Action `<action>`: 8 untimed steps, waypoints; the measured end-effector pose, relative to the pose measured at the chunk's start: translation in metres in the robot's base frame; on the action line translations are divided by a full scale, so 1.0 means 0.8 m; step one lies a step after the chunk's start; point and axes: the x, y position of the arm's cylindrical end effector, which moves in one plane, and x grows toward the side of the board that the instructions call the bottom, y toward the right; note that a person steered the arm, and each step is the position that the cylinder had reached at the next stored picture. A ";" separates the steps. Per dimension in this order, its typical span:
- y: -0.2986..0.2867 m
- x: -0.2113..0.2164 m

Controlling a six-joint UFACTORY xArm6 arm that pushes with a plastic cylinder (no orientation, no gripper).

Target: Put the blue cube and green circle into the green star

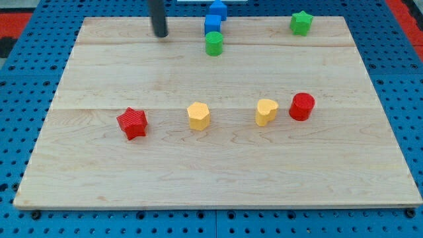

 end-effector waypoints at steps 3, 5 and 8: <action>0.188 0.004; 0.021 0.081; 0.174 0.062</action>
